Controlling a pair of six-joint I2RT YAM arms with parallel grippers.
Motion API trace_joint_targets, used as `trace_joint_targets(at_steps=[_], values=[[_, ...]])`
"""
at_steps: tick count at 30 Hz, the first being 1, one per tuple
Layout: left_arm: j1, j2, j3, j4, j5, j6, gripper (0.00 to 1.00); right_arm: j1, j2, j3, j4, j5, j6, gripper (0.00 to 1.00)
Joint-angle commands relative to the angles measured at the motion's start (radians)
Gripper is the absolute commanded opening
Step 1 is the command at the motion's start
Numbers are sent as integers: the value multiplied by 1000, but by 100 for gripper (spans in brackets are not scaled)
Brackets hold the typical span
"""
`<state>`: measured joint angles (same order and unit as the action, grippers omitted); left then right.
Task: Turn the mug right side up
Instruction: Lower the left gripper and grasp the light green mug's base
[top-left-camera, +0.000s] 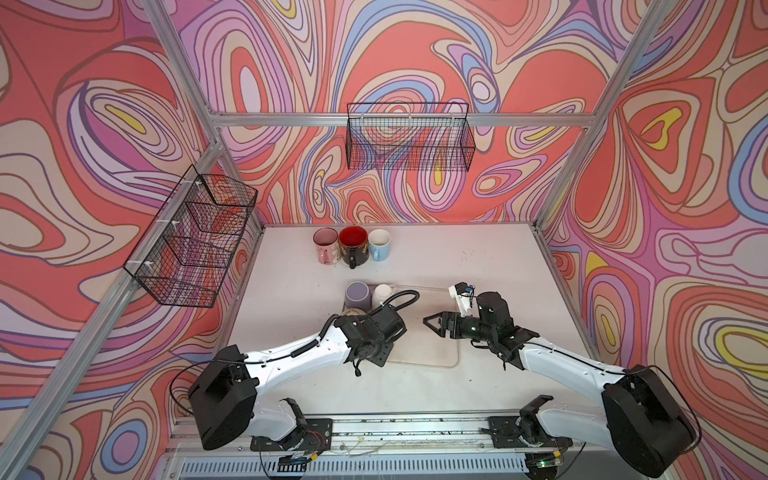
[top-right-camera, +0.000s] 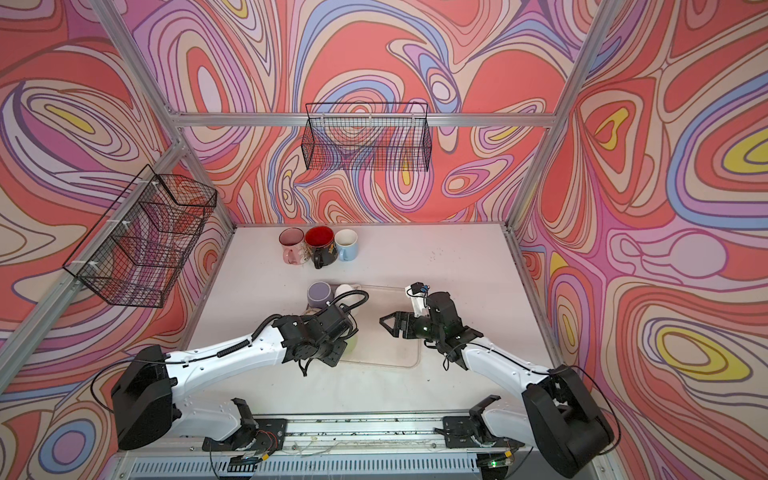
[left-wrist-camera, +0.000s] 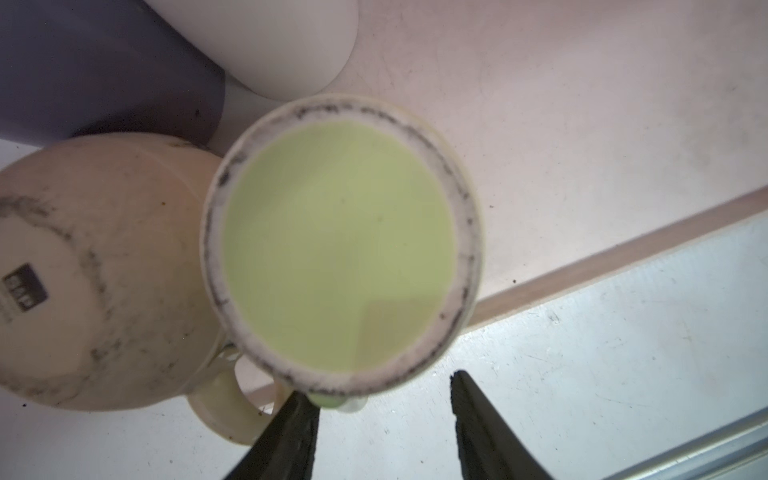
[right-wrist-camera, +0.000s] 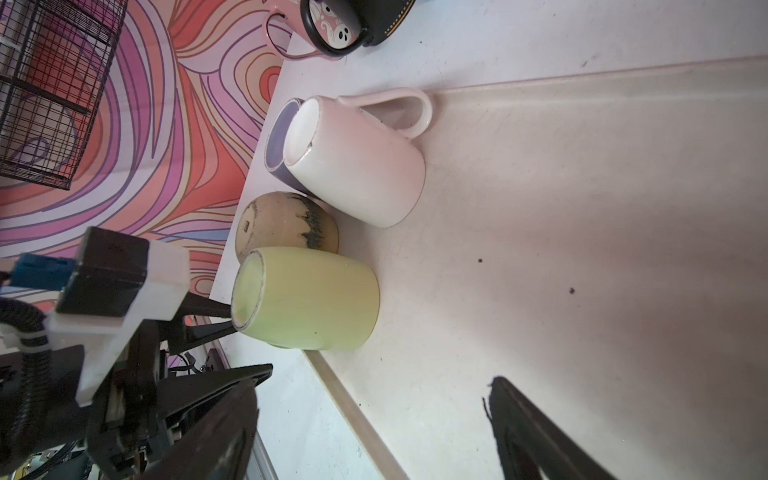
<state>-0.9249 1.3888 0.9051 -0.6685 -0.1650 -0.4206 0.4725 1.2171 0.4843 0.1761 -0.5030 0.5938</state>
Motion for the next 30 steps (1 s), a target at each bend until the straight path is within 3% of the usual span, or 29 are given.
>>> trace_joint_targets(at_steps=[1, 22, 30], values=[[12, 10, 9, 12, -2, -12, 53, 4, 6, -7, 33, -6, -5, 89], [30, 36, 1, 35, 26, -14, 36, 4, 7, -23, 40, -3, -7, 89], [31, 38, 5, 35, 27, -15, 23, 3, 4, -23, 37, -3, -10, 89]])
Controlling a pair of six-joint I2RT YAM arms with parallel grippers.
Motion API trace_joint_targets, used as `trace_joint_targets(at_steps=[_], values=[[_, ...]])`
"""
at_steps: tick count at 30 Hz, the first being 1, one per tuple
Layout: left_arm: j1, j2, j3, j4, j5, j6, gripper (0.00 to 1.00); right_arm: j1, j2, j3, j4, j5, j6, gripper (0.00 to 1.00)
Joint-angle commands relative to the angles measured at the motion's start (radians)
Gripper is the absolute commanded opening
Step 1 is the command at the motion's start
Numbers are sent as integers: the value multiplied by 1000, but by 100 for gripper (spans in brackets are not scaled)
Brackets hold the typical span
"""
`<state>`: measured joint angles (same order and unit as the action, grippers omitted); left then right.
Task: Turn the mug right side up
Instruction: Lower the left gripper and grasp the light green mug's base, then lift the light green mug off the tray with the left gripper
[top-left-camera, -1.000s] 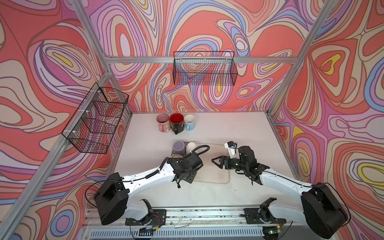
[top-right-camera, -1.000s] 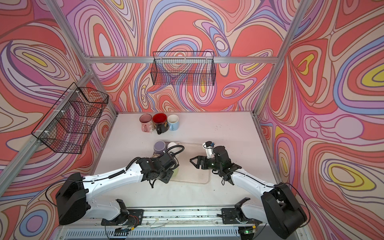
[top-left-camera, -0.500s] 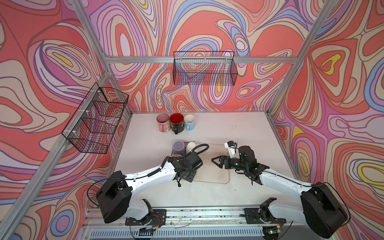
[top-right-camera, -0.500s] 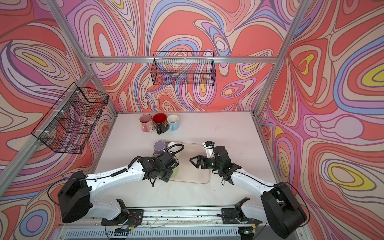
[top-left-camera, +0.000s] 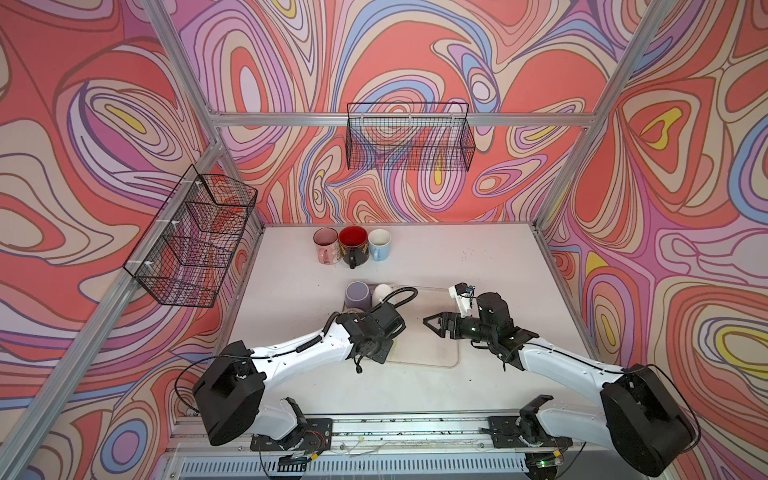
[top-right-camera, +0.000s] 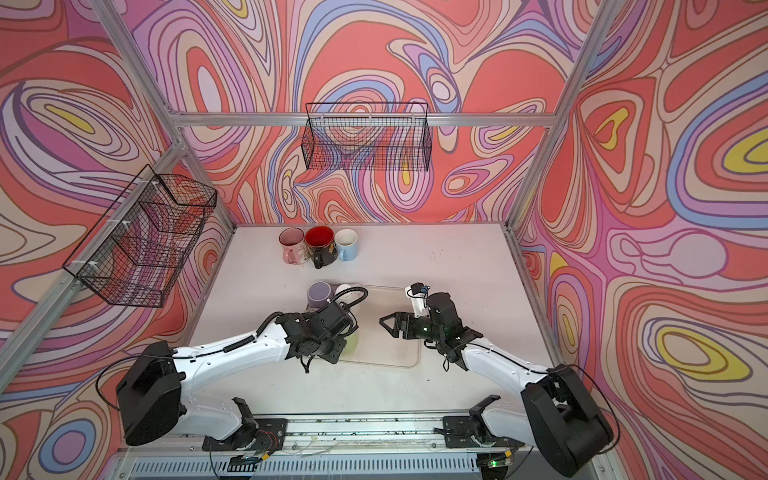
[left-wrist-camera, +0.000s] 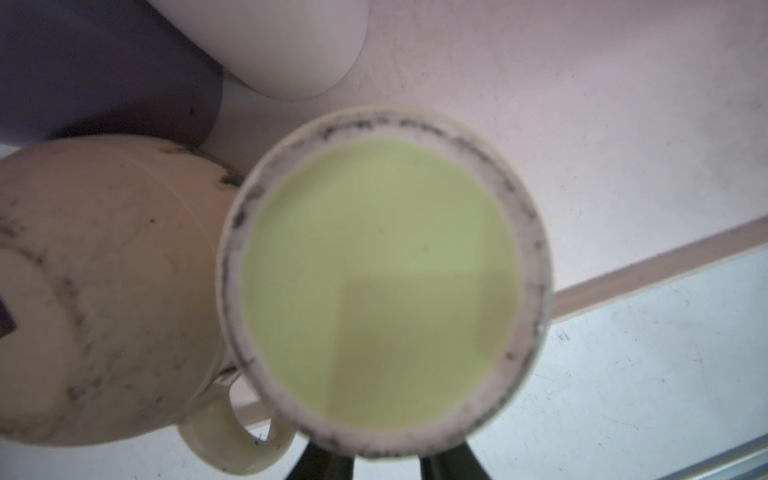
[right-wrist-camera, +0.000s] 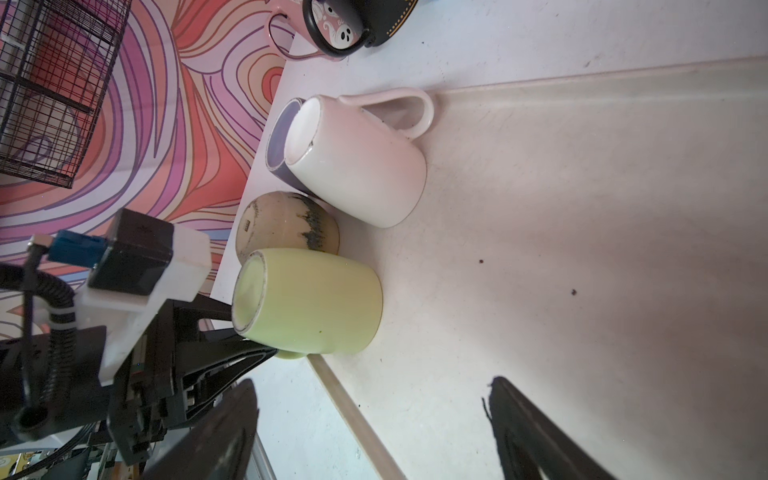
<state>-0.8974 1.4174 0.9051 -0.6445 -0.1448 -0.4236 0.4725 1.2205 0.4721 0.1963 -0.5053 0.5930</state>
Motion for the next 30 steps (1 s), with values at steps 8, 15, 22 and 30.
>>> trace_joint_targets(at_steps=[8, 15, 22, 30], values=[[3, 8, 8, 11, 13, -11, 12, 4, -3, -15, 15, 1, -12, 89], [3, 3, 16, 9, 15, -6, 4, 3, -3, -11, 12, 3, -17, 89], [3, -10, 18, 5, 19, -7, 0, 3, -6, -15, 12, 2, -17, 89], [3, -46, 32, -9, 7, -4, 0, 3, -12, -9, 3, 1, -20, 89]])
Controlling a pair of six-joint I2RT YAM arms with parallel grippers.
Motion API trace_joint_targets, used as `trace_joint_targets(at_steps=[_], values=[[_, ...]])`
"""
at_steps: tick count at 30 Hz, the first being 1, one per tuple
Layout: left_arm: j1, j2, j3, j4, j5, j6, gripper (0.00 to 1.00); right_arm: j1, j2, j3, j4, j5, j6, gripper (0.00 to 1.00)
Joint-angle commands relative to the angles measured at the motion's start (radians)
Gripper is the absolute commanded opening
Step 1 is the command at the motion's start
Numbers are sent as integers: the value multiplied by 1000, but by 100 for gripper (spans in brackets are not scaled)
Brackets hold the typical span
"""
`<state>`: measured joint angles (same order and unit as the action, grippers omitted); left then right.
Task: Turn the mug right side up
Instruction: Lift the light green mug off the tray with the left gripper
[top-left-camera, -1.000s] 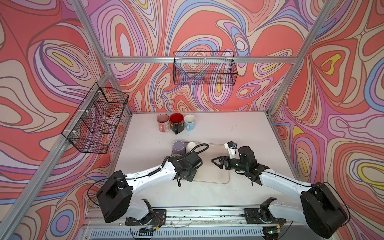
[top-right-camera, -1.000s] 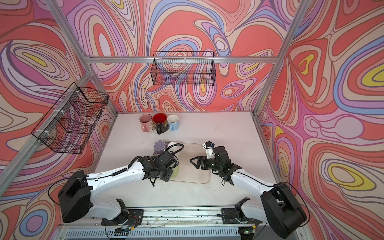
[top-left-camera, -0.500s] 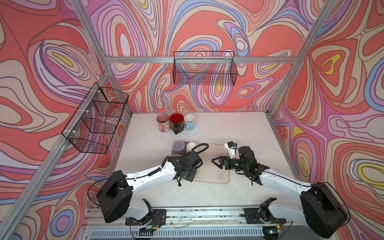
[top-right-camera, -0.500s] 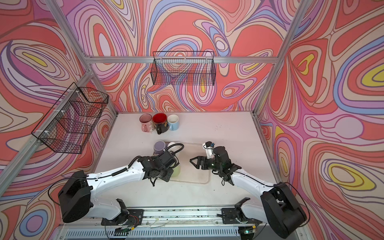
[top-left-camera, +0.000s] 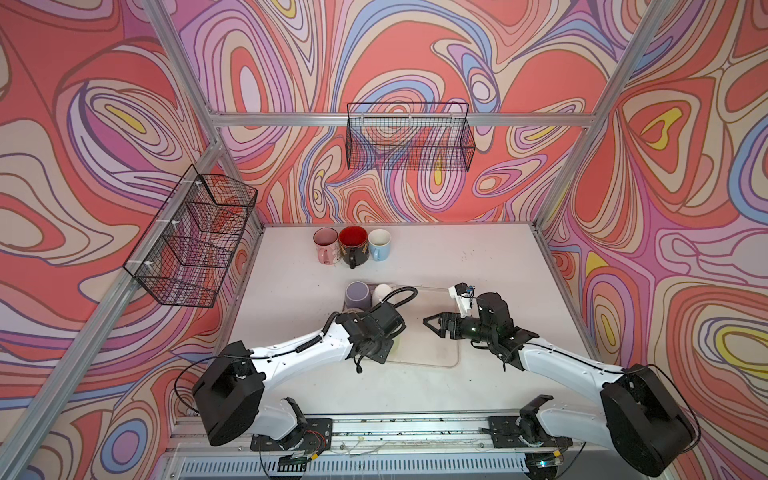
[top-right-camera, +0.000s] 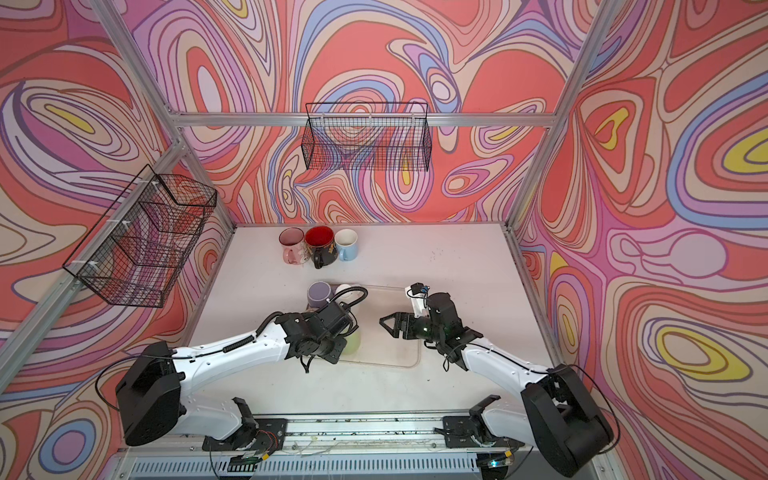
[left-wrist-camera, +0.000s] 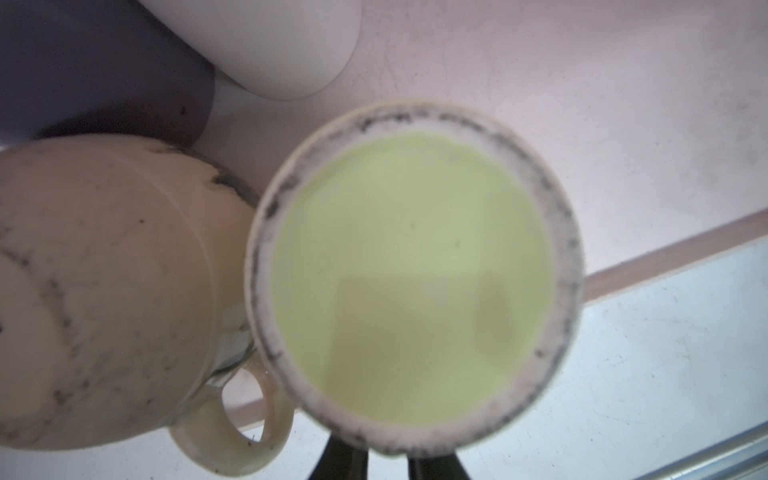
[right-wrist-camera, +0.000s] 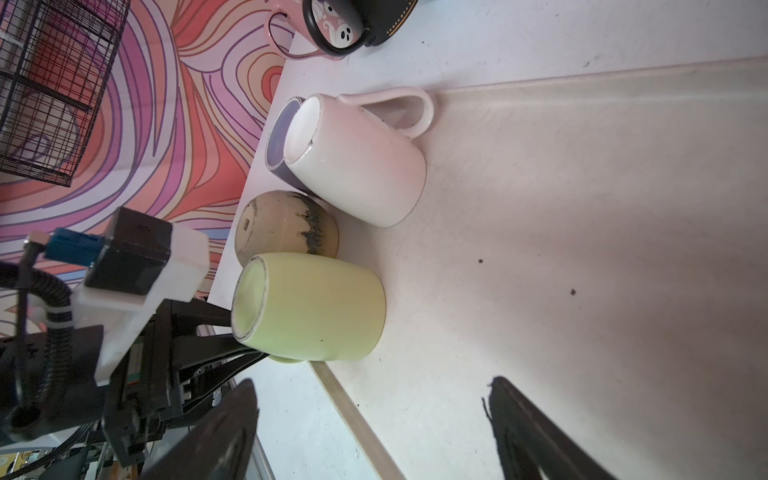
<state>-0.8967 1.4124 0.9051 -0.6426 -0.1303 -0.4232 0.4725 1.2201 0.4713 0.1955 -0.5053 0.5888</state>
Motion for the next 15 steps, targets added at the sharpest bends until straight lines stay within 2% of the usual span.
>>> trace_joint_targets(at_steps=[1, 15], values=[[2, -47, 36, -12, -9, -5, 0, 3, -13, -6, 1, 1, -18, 89], [27, -106, 116, -15, -18, 15, 0, 3, -71, 16, -42, -8, -34, 89]])
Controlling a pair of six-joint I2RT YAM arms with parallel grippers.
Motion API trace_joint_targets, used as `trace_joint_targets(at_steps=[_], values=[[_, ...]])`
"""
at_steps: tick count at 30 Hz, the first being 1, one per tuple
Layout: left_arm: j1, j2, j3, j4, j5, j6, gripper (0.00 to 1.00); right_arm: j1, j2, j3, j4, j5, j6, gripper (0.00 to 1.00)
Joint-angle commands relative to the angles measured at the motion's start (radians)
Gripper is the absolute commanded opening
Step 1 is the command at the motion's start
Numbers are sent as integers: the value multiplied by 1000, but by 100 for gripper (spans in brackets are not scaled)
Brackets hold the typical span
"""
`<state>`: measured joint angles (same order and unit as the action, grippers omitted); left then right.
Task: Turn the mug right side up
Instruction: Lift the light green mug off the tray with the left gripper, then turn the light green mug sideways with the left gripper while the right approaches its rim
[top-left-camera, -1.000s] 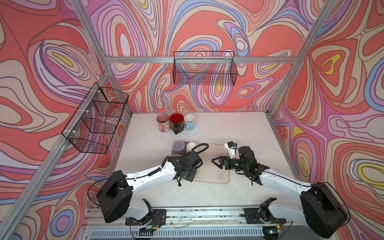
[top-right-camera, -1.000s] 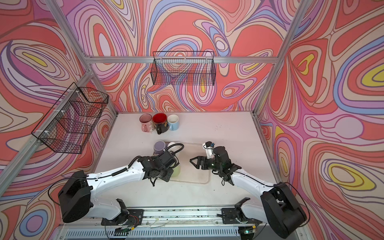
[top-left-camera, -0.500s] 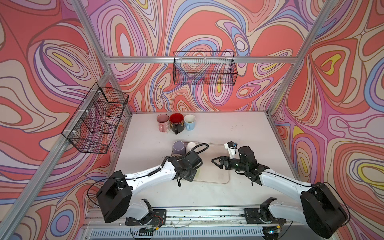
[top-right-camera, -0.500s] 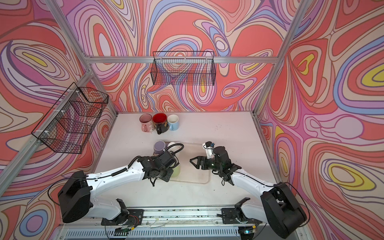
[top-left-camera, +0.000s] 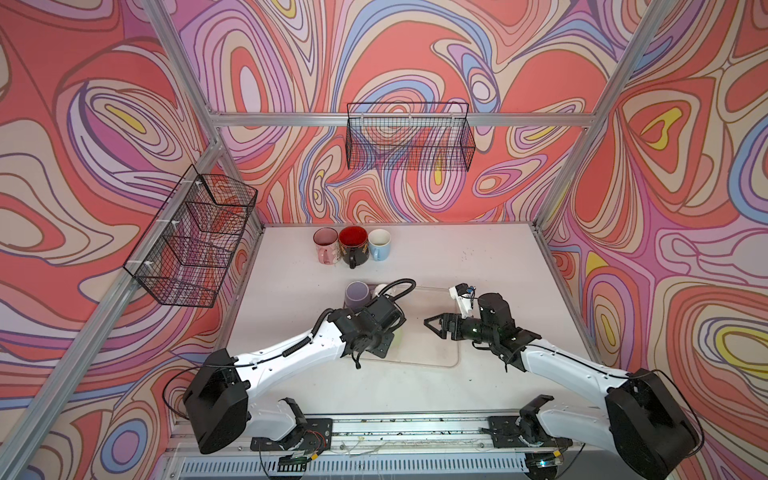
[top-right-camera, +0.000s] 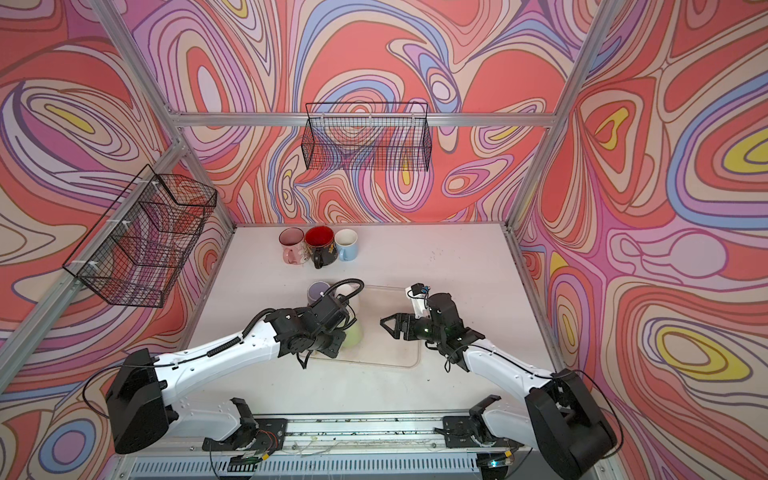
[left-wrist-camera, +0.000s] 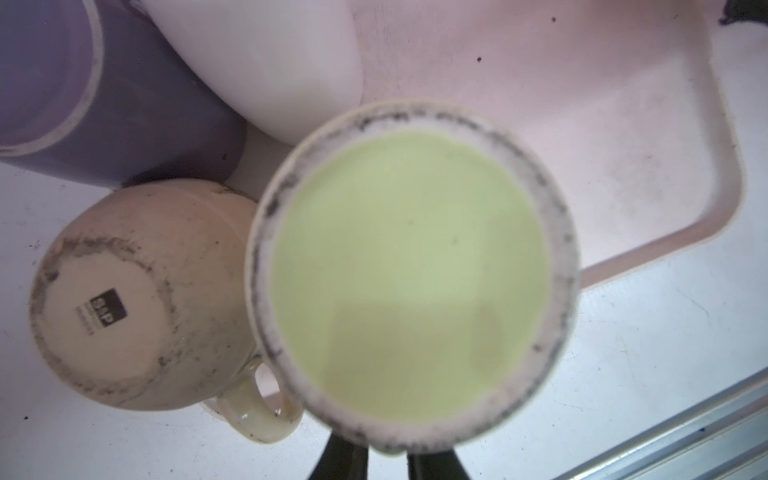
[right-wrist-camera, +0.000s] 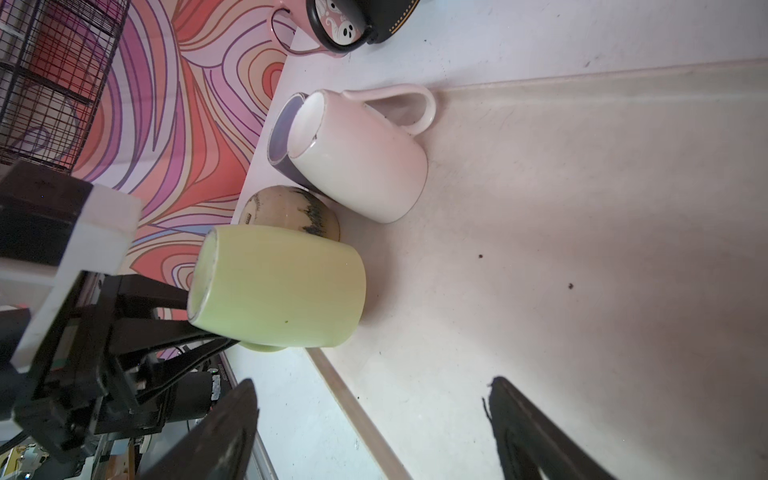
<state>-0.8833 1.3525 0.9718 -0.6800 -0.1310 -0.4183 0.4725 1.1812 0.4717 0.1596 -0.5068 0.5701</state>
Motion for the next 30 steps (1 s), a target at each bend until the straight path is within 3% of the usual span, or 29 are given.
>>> trace_joint_targets(at_steps=[1, 18, 30], values=[[20, -53, 55, 30, -10, 10, 0, 3, -39, 16, -6, -12, -15, 89], [119, -147, 135, 147, 149, -3, 0, 3, -218, -42, 63, -124, 0, 89], [175, -185, 154, 310, 279, -55, 0, 3, -245, -142, 437, -218, 173, 89]])
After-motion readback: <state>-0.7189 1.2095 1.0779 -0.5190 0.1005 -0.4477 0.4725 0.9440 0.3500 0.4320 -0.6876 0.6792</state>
